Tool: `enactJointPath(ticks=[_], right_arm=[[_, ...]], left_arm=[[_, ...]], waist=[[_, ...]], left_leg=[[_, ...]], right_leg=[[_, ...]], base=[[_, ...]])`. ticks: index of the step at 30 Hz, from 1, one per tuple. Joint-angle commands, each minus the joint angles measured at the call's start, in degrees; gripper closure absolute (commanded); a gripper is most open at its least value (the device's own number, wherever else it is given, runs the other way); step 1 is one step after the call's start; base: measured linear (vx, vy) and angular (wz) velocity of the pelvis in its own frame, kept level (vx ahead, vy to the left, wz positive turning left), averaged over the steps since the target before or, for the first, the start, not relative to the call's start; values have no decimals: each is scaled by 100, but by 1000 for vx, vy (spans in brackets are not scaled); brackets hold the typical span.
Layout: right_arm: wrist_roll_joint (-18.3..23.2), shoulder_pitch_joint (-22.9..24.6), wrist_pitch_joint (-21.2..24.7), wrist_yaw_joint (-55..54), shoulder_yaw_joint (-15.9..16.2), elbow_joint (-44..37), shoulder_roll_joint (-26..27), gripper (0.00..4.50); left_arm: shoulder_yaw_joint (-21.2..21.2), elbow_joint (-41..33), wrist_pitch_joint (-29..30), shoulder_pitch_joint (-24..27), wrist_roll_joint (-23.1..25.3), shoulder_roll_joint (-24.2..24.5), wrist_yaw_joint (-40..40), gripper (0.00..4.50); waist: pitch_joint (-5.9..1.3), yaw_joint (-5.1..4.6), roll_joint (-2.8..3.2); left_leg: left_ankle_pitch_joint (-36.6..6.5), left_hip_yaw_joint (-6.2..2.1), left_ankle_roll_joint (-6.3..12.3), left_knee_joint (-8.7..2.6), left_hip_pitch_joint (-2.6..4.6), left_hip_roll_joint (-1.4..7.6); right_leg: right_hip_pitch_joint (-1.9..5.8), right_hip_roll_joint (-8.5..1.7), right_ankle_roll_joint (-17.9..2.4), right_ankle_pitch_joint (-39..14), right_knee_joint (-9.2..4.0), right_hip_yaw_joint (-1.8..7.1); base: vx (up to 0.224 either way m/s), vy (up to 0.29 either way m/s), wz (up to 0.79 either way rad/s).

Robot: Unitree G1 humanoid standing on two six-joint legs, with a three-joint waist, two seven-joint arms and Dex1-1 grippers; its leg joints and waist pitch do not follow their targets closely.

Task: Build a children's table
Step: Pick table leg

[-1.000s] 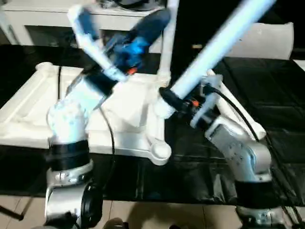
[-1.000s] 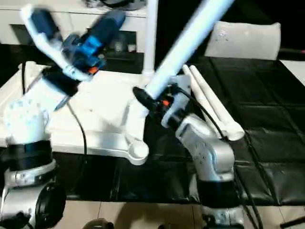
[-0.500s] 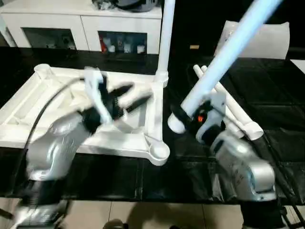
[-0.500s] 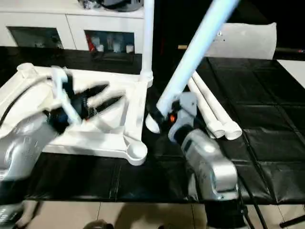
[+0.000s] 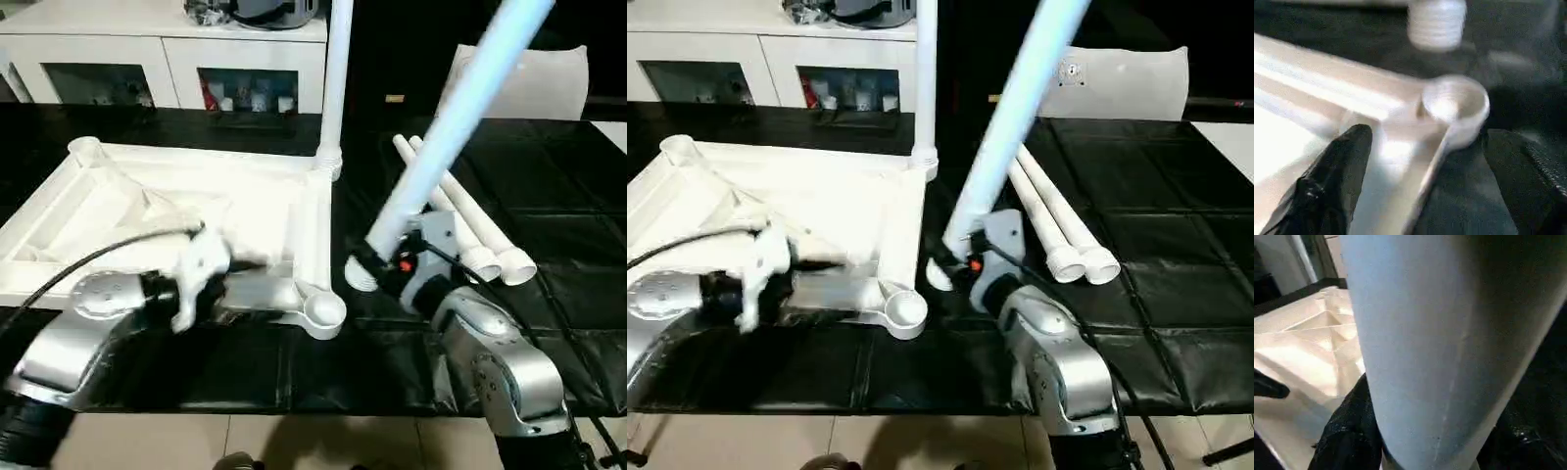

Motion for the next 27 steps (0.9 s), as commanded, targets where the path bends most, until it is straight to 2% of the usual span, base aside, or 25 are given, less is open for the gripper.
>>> enactJointPath(ticks=[1,2,5,8,12,13,15,16,17,20,23,24,27], right_arm=[[-6,33,-74,115,37,-128,-64,259],[-6,33,-74,115,37,-128,-64,259],[49,12,-83,223,57,-104,-83,259],[34,27,-80,354,136,-124,-188,259],[73,51,-49,433,137,-153,-224,259],[28,50,-68,472,174,-141,-271,259],[12,47,-60,479,175,-140,-270,259],[12,52,-61,480,175,-136,-258,259],[12,59,-63,484,176,-135,-254,259],[57,64,-26,497,196,-176,-263,259],[52,72,-33,514,211,-170,-261,259],[55,68,-29,523,215,-168,-259,259],[65,68,-29,549,222,-165,-253,259]], left_arm=[[-300,412,-417,-296,484,147,-206,83],[-300,412,-417,-296,484,147,-206,83],[-449,907,-724,-667,679,57,-346,120],[-586,1304,-867,-992,723,-39,-683,130],[-729,1716,-1074,-1251,810,-114,-1032,171],[-838,1912,-1125,-1381,865,-122,-1238,175],[-891,2032,-1193,-1451,887,-128,-1351,184],[-915,2073,-1209,-1472,907,-127,-1384,211],[-933,2105,-1209,-1488,926,-129,-1400,217],[-943,2407,-1426,-1634,1079,-192,-1395,222],[-924,2531,-1489,-1681,1086,-224,-1436,255],[-914,2568,-1501,-1702,1078,-230,-1456,261],[-901,2683,-1569,-1748,1087,-248,-1516,275]], waist=[[-349,-32,130],[-350,-22,130],[-362,-13,98],[-375,5,127],[-390,10,108],[-400,10,132],[-397,9,140],[-399,10,180],[-393,0,148],[-379,1,151],[-375,8,144],[-379,16,160],[-383,25,145]], left_leg=[[-1888,-159,-246,-486,126,265],[-1926,-147,-245,-476,151,254],[-1841,-154,-259,-477,127,267],[-1708,-147,-268,-464,123,270],[-1568,-136,-235,-451,99,267],[-1522,-141,-239,-454,93,278],[-1532,-144,-254,-460,96,285],[-1558,-150,-266,-458,99,282],[-1615,-146,-269,-459,97,279],[-1695,-141,-254,-452,106,272],[-1769,-151,-264,-463,122,285],[-1775,-159,-275,-463,125,291],[-1754,-160,-276,-468,114,297]], right_leg=[[208,-486,-382,-2354,-549,377],[188,-482,-358,-2399,-567,379],[221,-510,-449,-2254,-538,385],[233,-524,-547,-2070,-514,391],[260,-535,-619,-1867,-494,397],[264,-530,-660,-1729,-482,399],[271,-528,-732,-1607,-457,394],[271,-532,-754,-1600,-455,393],[274,-527,-770,-1628,-467,389],[270,-537,-748,-1849,-502,388],[259,-547,-693,-2063,-525,384],[260,-556,-700,-2058,-517,387],[265,-553,-737,-1950,-502,389]], base=[[0,0,0],[0,0,0],[0,0,0],[0,0,0],[0,0,0],[0,0,0],[0,0,0],[0,0,0],[0,0,0],[0,0,0],[0,0,0],[0,0,0],[0,0,0]])
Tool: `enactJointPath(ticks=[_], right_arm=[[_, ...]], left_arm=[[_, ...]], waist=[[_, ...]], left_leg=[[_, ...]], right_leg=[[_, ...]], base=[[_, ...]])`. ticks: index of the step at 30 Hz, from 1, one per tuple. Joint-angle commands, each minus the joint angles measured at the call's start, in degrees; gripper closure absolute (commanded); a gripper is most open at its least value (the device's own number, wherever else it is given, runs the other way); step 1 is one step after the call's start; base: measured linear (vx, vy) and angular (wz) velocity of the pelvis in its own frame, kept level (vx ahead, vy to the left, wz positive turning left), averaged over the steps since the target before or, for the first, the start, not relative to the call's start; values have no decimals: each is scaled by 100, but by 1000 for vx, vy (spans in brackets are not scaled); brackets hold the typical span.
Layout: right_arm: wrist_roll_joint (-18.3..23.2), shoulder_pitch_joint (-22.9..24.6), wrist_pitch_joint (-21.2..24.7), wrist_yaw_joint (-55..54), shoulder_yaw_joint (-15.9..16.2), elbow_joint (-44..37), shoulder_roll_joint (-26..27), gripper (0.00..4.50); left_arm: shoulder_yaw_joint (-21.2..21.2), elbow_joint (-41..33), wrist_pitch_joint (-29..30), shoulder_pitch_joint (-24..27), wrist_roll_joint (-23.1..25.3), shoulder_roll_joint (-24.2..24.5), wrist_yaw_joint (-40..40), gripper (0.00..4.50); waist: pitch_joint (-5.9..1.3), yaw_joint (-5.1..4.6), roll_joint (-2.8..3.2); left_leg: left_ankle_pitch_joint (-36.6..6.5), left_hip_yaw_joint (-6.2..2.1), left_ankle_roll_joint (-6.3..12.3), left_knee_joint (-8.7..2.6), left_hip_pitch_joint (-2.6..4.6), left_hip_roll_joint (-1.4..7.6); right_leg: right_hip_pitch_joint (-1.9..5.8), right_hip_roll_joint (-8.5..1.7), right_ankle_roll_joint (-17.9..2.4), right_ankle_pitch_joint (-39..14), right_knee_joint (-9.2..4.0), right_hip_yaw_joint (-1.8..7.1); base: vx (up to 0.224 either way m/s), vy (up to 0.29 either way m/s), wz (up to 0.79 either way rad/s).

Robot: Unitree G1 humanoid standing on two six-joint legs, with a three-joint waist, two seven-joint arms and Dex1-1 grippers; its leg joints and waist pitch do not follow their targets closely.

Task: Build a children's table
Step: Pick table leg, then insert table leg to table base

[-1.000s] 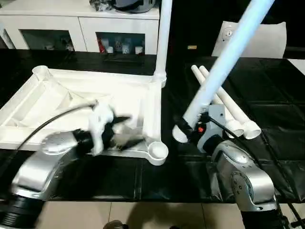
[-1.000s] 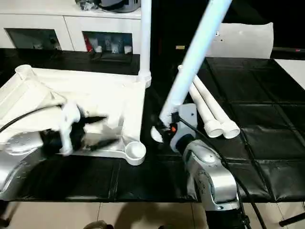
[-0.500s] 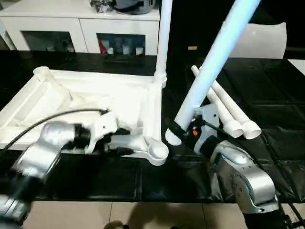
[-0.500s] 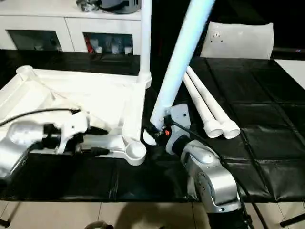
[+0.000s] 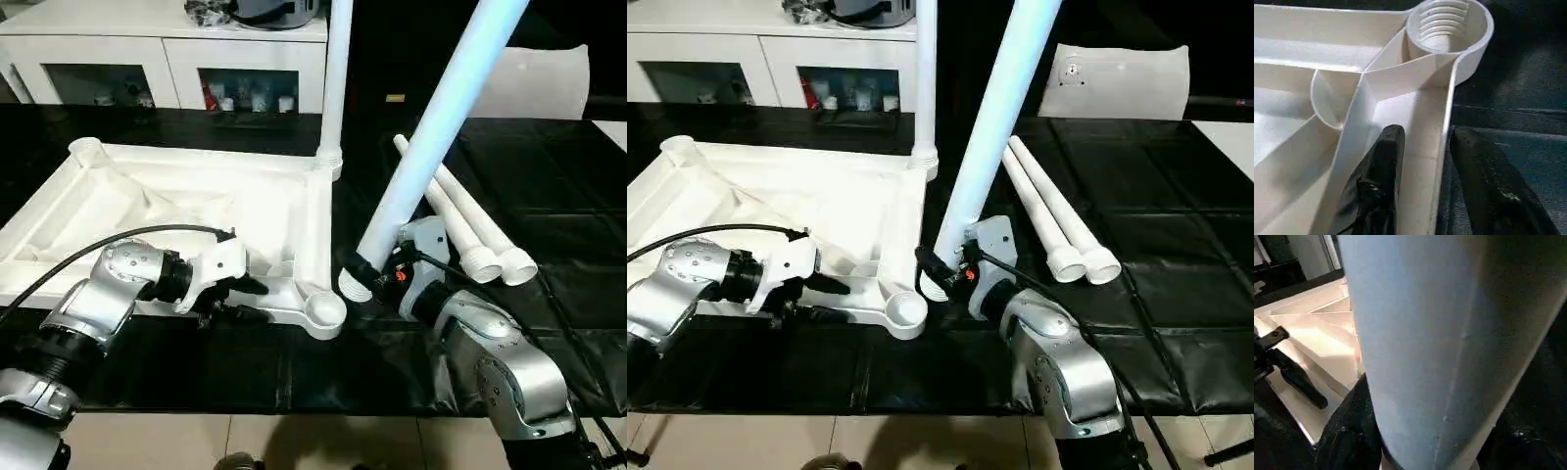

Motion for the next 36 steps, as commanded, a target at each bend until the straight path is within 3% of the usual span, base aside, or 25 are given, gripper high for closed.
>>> enactJointPath(ticks=[1,3,6,19,22,24,25,28,29,33,34,36], right_arm=[[29,26,-30,68,42,-154,-20,259],[25,42,-34,78,54,-156,-21,259],[41,33,-19,93,61,-161,-14,259],[53,-96,3,129,97,-82,26,259],[70,-175,44,171,119,-61,29,259],[-81,-390,85,367,326,77,-133,259],[-92,-454,109,380,342,150,-130,259],[-156,-681,62,312,272,455,-93,259],[-151,-793,34,302,208,613,-79,259],[-141,-1044,-56,331,96,931,-80,259],[-159,-1155,-212,374,72,1109,-94,259],[-194,-1201,-307,414,88,1244,-116,259]], left_arm=[[31,84,-77,-117,15,-21,-115,298],[40,147,-122,-134,21,-33,-157,308],[44,262,-235,-168,77,-52,-203,333],[-22,532,-492,-207,290,-102,-280,445],[140,509,-355,-223,127,-235,-248,450],[177,524,-149,-258,168,-419,18,450],[178,563,-146,-279,228,-490,186,450],[272,639,83,-302,271,-732,583,450],[261,707,98,-308,363,-793,750,450],[296,668,277,-258,475,-908,1064,450],[322,502,432,-183,448,-907,1067,450],[329,471,418,-156,452,-902,1092,450]], waist=[[-384,1,128],[-387,4,107],[-392,26,132],[-385,38,115],[-396,19,107],[-397,19,98],[-392,24,141],[-393,27,122],[-395,25,89],[-396,20,90],[-407,14,66],[-417,1,87]], left_leg=[[-1741,-156,-272,-463,115,297],[-1687,-151,-264,-463,105,298],[-1656,-152,-265,-464,107,307],[-1712,-158,-272,-473,116,314],[-1626,-153,-272,-467,102,312],[-1550,-142,-247,-455,92,305],[-1530,-145,-251,-447,97,306],[-1555,-135,-226,-435,92,296],[-1533,-136,-224,-435,93,299],[-1488,-139,-189,-421,82,288],[-1399,-138,-175,-419,74,288],[-1310,-134,-152,-409,64,291]], right_leg=[[259,-551,-737,-1931,-508,388],[267,-550,-761,-1855,-493,390],[263,-549,-800,-1710,-480,392],[256,-573,-734,-1943,-501,396],[272,-569,-815,-1718,-466,398],[284,-571,-855,-1652,-455,398],[280,-566,-889,-1617,-450,394],[287,-570,-856,-1762,-482,395],[284,-559,-852,-1744,-484,386],[299,-569,-785,-1892,-504,380],[307,-569,-790,-1821,-486,379],[305,-563,-823,-1645,-473,381]], base=[[0,0,0],[0,0,0],[0,0,0],[0,0,0],[0,0,0],[0,0,0],[0,0,0],[0,0,0],[0,0,0],[0,0,0],[0,0,0],[0,0,0]])
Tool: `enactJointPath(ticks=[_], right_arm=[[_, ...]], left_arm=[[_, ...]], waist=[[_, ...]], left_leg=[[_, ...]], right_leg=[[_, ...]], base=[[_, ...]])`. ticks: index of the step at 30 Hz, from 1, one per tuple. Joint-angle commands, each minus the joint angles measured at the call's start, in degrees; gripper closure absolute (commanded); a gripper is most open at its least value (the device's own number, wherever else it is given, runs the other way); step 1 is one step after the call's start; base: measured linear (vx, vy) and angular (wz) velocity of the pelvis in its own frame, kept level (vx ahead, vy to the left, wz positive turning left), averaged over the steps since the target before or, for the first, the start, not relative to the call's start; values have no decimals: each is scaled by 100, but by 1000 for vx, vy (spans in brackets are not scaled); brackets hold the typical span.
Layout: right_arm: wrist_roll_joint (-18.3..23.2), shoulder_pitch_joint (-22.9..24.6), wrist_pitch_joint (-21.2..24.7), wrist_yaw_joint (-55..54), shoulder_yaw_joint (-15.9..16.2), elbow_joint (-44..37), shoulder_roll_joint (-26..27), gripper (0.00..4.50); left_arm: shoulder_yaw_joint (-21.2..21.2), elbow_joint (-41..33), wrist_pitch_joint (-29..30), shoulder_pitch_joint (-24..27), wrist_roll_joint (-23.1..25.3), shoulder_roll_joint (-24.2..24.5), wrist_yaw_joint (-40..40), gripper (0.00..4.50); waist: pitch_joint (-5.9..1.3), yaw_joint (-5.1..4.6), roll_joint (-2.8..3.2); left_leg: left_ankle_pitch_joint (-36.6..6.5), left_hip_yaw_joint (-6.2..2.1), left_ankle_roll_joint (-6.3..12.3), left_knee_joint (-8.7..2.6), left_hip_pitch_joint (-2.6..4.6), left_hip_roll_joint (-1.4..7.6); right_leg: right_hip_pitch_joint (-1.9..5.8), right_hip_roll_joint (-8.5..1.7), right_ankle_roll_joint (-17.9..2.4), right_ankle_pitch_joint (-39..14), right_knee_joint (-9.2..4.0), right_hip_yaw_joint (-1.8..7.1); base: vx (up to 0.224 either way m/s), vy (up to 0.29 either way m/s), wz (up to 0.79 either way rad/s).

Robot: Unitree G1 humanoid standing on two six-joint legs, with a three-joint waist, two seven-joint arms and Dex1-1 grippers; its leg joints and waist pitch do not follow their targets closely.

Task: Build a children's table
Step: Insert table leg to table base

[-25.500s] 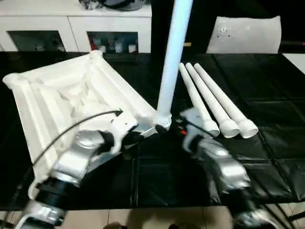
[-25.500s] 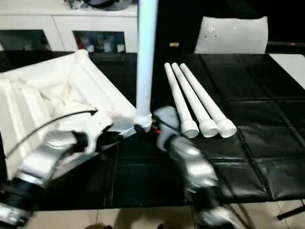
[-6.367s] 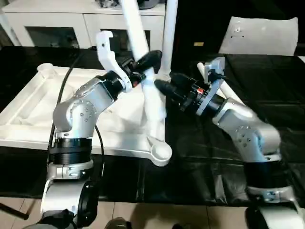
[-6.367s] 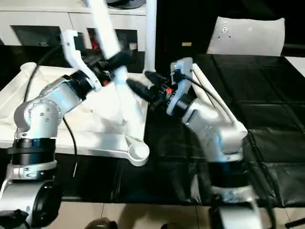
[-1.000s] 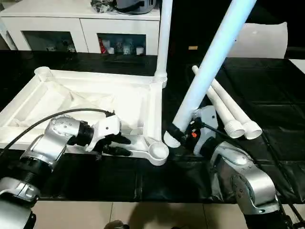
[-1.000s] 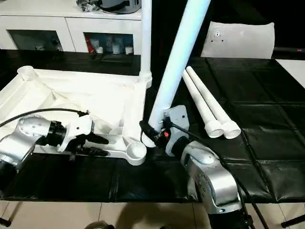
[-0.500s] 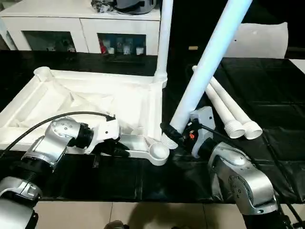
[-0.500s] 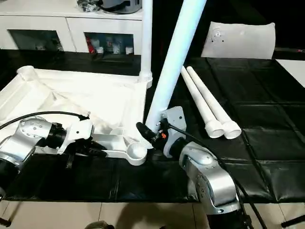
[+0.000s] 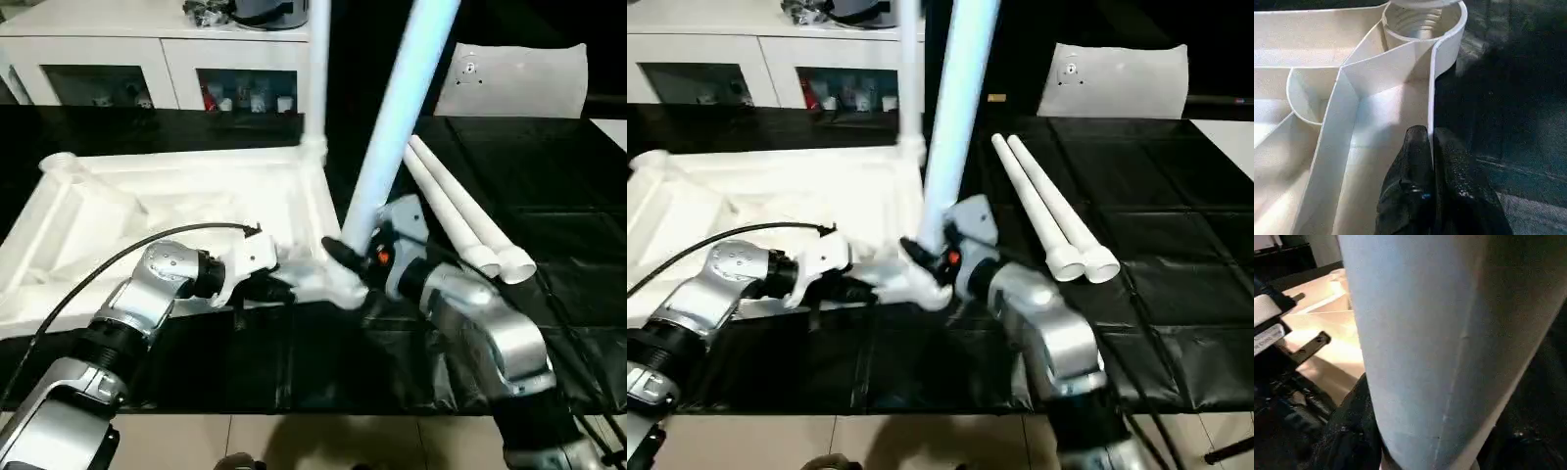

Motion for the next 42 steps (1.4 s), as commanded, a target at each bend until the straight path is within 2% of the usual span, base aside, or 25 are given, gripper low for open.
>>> enactJointPath(ticks=[1,2,5,6,8,9,10,11,15,16,18,19,20,23,25,27,28,29,30,32,33,34,37,40,42], right_arm=[[-147,-156,-278,-2,-30,221,-44,259],[-156,-164,-309,31,-21,269,-37,259],[-174,-179,-431,-15,-66,392,32,259],[-220,-187,-568,-34,-79,515,63,259],[18,-187,-432,170,-168,621,127,259],[117,-177,-320,367,-125,627,81,259],[138,-159,-300,419,-101,619,71,259],[174,-139,-235,456,-89,594,65,259],[58,-105,-181,550,43,584,-32,259],[51,-103,-169,571,52,597,-41,259],[16,-117,-186,622,66,650,-63,259],[18,-133,-156,637,68,688,-69,259],[-5,-147,-129,670,103,746,-92,259],[-108,-187,-195,688,147,874,-102,259],[-33,-194,-62,727,152,882,-101,259],[-27,-161,62,881,277,839,-163,259],[-57,-149,91,977,375,835,-195,259],[-75,-151,109,980,386,843,-198,259],[-70,-151,125,981,382,847,-194,259],[-8,-198,205,980,317,952,-127,259],[-18,-220,221,974,307,1027,-108,259],[-63,-239,184,994,324,1138,-104,259],[-53,-236,141,997,296,1214,-84,259],[193,-196,104,909,-31,1380,73,259],[373,-146,104,866,-274,1453,185,259]], left_arm=[[151,-70,42,90,71,49,237,450],[135,-96,-19,105,80,72,207,450],[128,-146,-49,134,58,116,134,450],[108,-175,-110,152,45,172,19,450],[50,-179,-181,160,101,240,-83,450],[47,-176,-218,151,115,260,-121,450],[61,-197,-222,162,91,265,-149,450],[86,-215,-202,169,41,255,-179,450],[22,-189,-268,145,69,311,-318,450],[6,-156,-284,132,89,323,-332,450],[-1,-119,-332,107,118,335,-328,450],[-11,-125,-342,94,102,341,-394,450],[0,-161,-344,111,42,336,-481,450],[-3,-221,-328,134,48,354,-549,450],[13,-250,-309,160,18,343,-584,450],[-32,-256,-363,168,73,347,-595,450],[-63,-271,-400,162,85,358,-653,450],[-59,-302,-361,172,47,349,-703,450],[-56,-313,-351,176,40,344,-708,450],[-62,-352,-313,166,25,339,-774,450],[-61,-364,-302,167,16,335,-799,450],[-69,-377,-303,164,17,340,-838,450],[-54,-384,-312,165,7,339,-833,450],[16,-384,-267,172,-16,337,-795,450],[57,-395,-224,188,-63,327,-790,450]], waist=[[-422,22,48],[-430,15,56],[-419,-4,77],[-422,-8,53],[-413,-33,62],[-411,-40,41],[-406,-37,82],[-406,-46,66],[-408,-44,55],[-406,-50,17],[-404,-42,38],[-404,-41,16],[-404,-28,55],[-402,-30,46],[-401,-30,21],[-403,-27,45],[-403,-33,30],[-405,-23,60],[-403,-31,51],[-403,-23,40],[-401,-23,74],[-401,-36,50],[-394,-39,63],[-407,-35,116],[-412,-33,109]], left_leg=[[-1213,-136,-130,-410,52,290],[-1142,-128,-106,-402,46,288],[-1210,-126,-71,-405,52,289],[-1220,-123,-68,-403,50,284],[-1276,-127,-46,-405,44,272],[-1267,-127,-16,-402,49,278],[-1286,-133,-14,-404,51,281],[-1307,-128,-19,-407,53,287],[-1248,-126,-36,-413,55,292],[-1245,-120,-28,-414,53,292],[-1248,-119,-23,-409,50,287],[-1226,-116,-11,-408,52,288],[-1229,-123,-19,-408,57,293],[-1264,-118,-31,-408,59,291],[-1252,-121,-28,-411,58,293],[-1236,-124,-28,-411,54,293],[-1249,-121,-24,-413,56,297],[-1261,-123,-28,-410,62,295],[-1272,-119,-29,-413,56,294],[-1280,-123,-34,-414,63,296],[-1304,-128,-46,-415,65,296],[-1379,-128,-69,-416,67,292],[-1414,-133,-83,-420,66,294],[-1468,-143,-104,-416,76,298],[-1455,-147,-112,-423,69,302]], right_leg=[[324,-558,-864,-1502,-448,378],[320,-554,-908,-1357,-439,381],[310,-548,-911,-1406,-446,374],[314,-550,-903,-1436,-455,371],[324,-554,-882,-1593,-472,371],[325,-556,-875,-1632,-473,371],[320,-554,-875,-1661,-473,368],[312,-545,-862,-1677,-485,368],[311,-545,-897,-1603,-465,373],[311,-546,-898,-1611,-470,374],[309,-555,-895,-1655,-470,375],[307,-556,-891,-1664,-471,375],[302,-562,-893,-1682,-468,375],[299,-557,-899,-1698,-474,375],[304,-561,-894,-1719,-469,375],[307,-559,-895,-1697,-466,375],[306,-552,-899,-1646,-467,376],[303,-559,-909,-1644,-464,377],[307,-556,-911,-1642,-468,377],[303,-558,-923,-1674,-466,374],[300,-559,-928,-1688,-462,374],[302,-562,-919,-1776,-481,369],[302,-565,-907,-1828,-490,371],[300,-572,-941,-1761,-484,375],[309,-562,-993,-1622,-469,368]], base=[[0,0,0],[0,0,0],[0,0,0],[0,0,0],[0,0,0],[0,0,0],[0,0,0],[0,0,0],[0,0,0],[0,0,0],[0,0,0],[0,0,0],[0,0,0],[0,0,0],[0,0,0],[0,0,0],[0,0,0],[0,0,0],[0,0,0],[0,0,0],[0,0,0],[0,0,0],[0,0,0],[0,0,0],[0,0,0]])
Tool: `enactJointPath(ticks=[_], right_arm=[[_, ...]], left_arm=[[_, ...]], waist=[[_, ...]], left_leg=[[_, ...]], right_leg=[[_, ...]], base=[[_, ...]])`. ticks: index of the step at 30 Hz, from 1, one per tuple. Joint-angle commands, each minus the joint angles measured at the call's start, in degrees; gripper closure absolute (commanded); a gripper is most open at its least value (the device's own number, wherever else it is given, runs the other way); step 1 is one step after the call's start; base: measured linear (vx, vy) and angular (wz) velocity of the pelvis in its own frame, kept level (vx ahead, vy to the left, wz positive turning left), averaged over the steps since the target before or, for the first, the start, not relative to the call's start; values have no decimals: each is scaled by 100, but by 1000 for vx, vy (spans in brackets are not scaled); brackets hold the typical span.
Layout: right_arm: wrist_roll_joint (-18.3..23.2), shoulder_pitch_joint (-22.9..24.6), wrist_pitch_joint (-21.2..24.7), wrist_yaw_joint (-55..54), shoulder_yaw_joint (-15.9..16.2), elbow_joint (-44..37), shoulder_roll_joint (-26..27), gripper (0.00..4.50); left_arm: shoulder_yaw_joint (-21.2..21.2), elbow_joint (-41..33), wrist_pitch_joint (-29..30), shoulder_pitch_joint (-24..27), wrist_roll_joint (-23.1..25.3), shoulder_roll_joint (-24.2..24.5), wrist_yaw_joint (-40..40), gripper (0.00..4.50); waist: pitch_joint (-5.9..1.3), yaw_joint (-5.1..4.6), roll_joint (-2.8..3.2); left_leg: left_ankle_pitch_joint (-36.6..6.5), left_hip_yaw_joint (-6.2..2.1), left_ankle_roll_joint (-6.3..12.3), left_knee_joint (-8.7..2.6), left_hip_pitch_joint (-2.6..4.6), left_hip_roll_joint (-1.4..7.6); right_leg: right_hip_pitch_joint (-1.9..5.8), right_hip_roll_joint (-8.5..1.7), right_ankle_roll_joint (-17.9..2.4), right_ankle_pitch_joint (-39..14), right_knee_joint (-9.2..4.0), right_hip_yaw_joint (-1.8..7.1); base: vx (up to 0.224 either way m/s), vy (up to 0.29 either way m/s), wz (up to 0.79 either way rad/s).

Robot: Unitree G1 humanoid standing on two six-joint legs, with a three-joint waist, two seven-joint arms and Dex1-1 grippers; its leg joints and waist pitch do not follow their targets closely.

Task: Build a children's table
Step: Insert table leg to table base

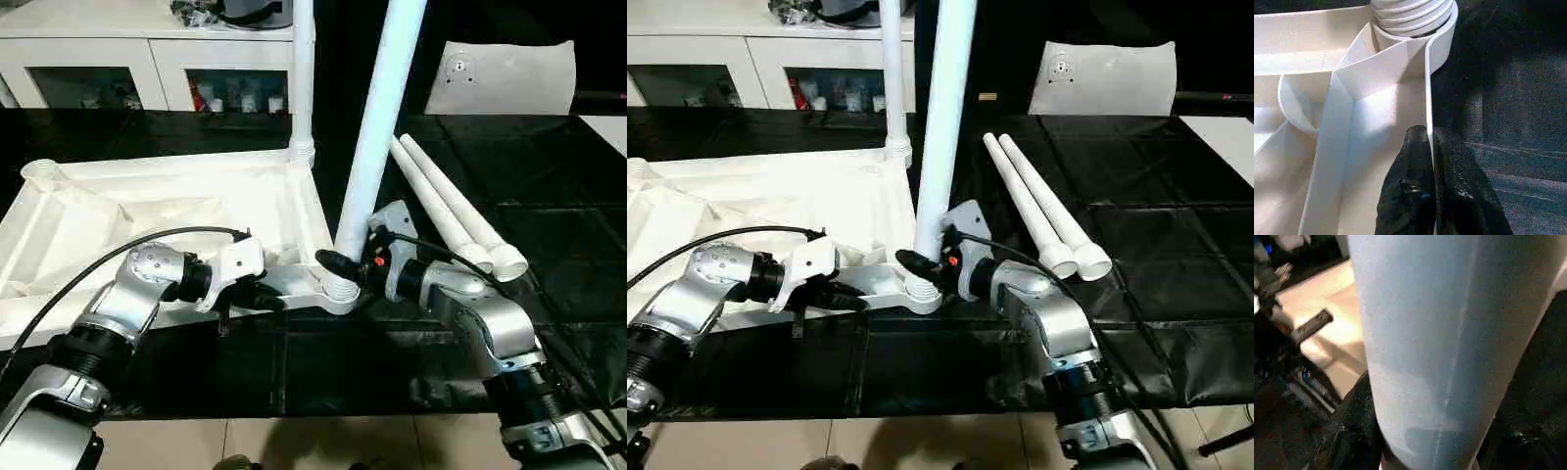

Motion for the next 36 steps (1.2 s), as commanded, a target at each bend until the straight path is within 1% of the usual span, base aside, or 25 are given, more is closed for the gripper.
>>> enactJointPath(ticks=[1,2,3,5,6,8,9,10,12,13,14,15,16,17,18,21,22,23,25,27,28,31,33,35,36], right_arm=[[154,205,97,-68,-150,292,83,259],[251,344,-11,-19,-255,343,134,259],[263,390,-53,-28,-278,357,148,259],[252,485,-150,-52,-310,386,164,259],[262,551,-196,10,-293,365,165,259],[254,652,-302,27,-284,351,190,259],[203,796,-461,101,-222,311,182,259],[147,856,-541,115,-196,289,175,259],[91,937,-649,108,-182,221,171,259],[-101,1019,-907,8,-121,110,111,259],[-184,1028,-990,15,-54,71,53,259],[-246,1036,-1054,25,2,38,5,259],[-246,1036,-1054,25,2,38,5,259],[-338,1039,-1154,57,82,15,-62,259],[-402,1035,-1236,79,128,3,-110,259],[-661,982,-1458,177,319,0,-275,259],[-720,940,-1493,241,378,5,-307,259],[-745,899,-1493,307,421,7,-327,259],[-778,796,-1488,512,580,64,-385,259],[-808,703,-1486,748,771,164,-455,259],[-776,683,-1450,868,832,174,-483,259],[-722,679,-1409,1098,931,215,-508,259],[-693,735,-1362,1287,1004,187,-546,259],[-660,855,-1282,1593,1172,95,-624,259],[-648,872,-1276,1670,1228,78,-652,259]], left_arm=[[39,-205,9,33,-58,13,-144,450],[50,-175,17,42,-46,20,-114,450],[53,-169,33,45,-54,21,-122,450],[91,-149,60,50,-105,-7,-115,450],[100,-121,43,44,-105,-17,-99,450],[96,-66,10,30,-84,-20,-84,450],[114,30,-9,-12,-48,-46,5,450],[114,76,-16,-36,-29,-60,39,450],[94,128,-57,-60,14,-71,70,450],[86,165,-75,-78,18,-98,75,450],[94,176,-72,-91,17,-110,89,450],[99,185,-72,-101,19,-119,103,450],[99,185,-72,-101,19,-119,103,450],[89,189,-78,-112,30,-119,95,450],[93,207,-89,-126,34,-125,99,450],[53,271,-170,-164,102,-99,73,450],[59,278,-182,-164,98,-105,70,450],[55,266,-186,-163,102,-104,63,450],[23,258,-224,-169,138,-72,15,450],[-35,247,-286,-181,171,-27,-100,450],[-52,229,-299,-201,178,-7,-149,450],[-74,304,-369,-301,189,1,-250,450],[-89,348,-411,-378,185,-3,-330,450],[-145,566,-580,-545,248,-34,-417,450],[-155,627,-624,-589,274,-46,-432,450]], waist=[[-412,58,132],[-415,68,192],[-416,69,151],[-417,75,168],[-413,72,156],[-402,83,164],[-407,87,205],[-394,87,184],[-398,100,155],[-398,106,167],[-399,111,182],[-397,116,172],[-394,115,171],[-394,120,173],[-394,131,158],[-397,140,152],[-393,127,137],[-388,123,108],[-384,125,117],[-388,122,101],[-381,125,113],[-399,140,116],[-398,148,115],[-383,169,122],[-372,179,127]], left_leg=[[-1447,-147,-115,-420,73,301],[-1476,-148,-106,-414,75,298],[-1509,-143,-104,-417,73,302],[-1490,-147,-106,-421,68,296],[-1507,-144,-103,-426,71,296],[-1595,-146,-99,-428,77,292],[-1612,-150,-108,-426,82,290],[-1685,-147,-109,-436,95,303],[-1713,-153,-96,-443,94,298],[-1698,-150,-104,-444,94,299],[-1693,-150,-110,-443,98,299],[-1706,-147,-114,-444,97,293],[-1715,-148,-105,-444,98,290],[-1720,-145,-89,-442,103,290],[-1681,-144,-67,-439,98,290],[-1637,-146,-51,-443,87,297],[-1662,-142,-42,-446,93,294],[-1704,-139,-25,-444,89,293],[-1699,-145,-4,-443,95,292],[-1636,-144,26,-438,83,287],[-1618,-140,46,-436,86,293],[-1561,-143,54,-442,79,301],[-1596,-135,62,-437,90,296],[-1653,-134,66,-441,98,298],[-1752,-137,57,-450,110,292]], right_leg=[[314,-563,-1024,-1526,-457,369],[317,-572,-1037,-1472,-459,370],[319,-569,-1041,-1449,-470,365],[322,-565,-1058,-1420,-462,361],[321,-553,-1050,-1439,-465,356],[313,-565,-1006,-1660,-491,353],[312,-567,-994,-1698,-495,351],[293,-558,-954,-1762,-516,350],[306,-562,-920,-1863,-514,351],[296,-563,-904,-1887,-521,357],[295,-561,-901,-1887,-518,357],[295,-559,-882,-1924,-524,354],[297,-558,-879,-1955,-527,357],[294,-563,-874,-1996,-536,359],[292,-565,-831,-2090,-537,361],[292,-557,-786,-2049,-532,359],[289,-548,-787,-2063,-539,359],[288,-558,-785,-2148,-546,358],[284,-566,-767,-2267,-557,356],[301,-566,-757,-2263,-555,355],[288,-568,-745,-2269,-563,362],[297,-559,-803,-2031,-529,362],[293,-555,-814,-2039,-536,361],[287,-564,-799,-2163,-557,360],[290,-557,-725,-2347,-583,351]], base=[[0,0,0],[0,0,0],[0,0,0],[0,0,0],[0,0,0],[0,0,0],[0,0,0],[0,0,0],[0,0,0],[0,0,0],[0,0,0],[0,0,0],[0,0,0],[0,0,0],[0,0,0],[0,0,0],[0,0,0],[0,0,0],[0,0,0],[0,0,0],[0,0,0],[0,0,0],[0,0,0],[0,0,0],[0,0,0]])
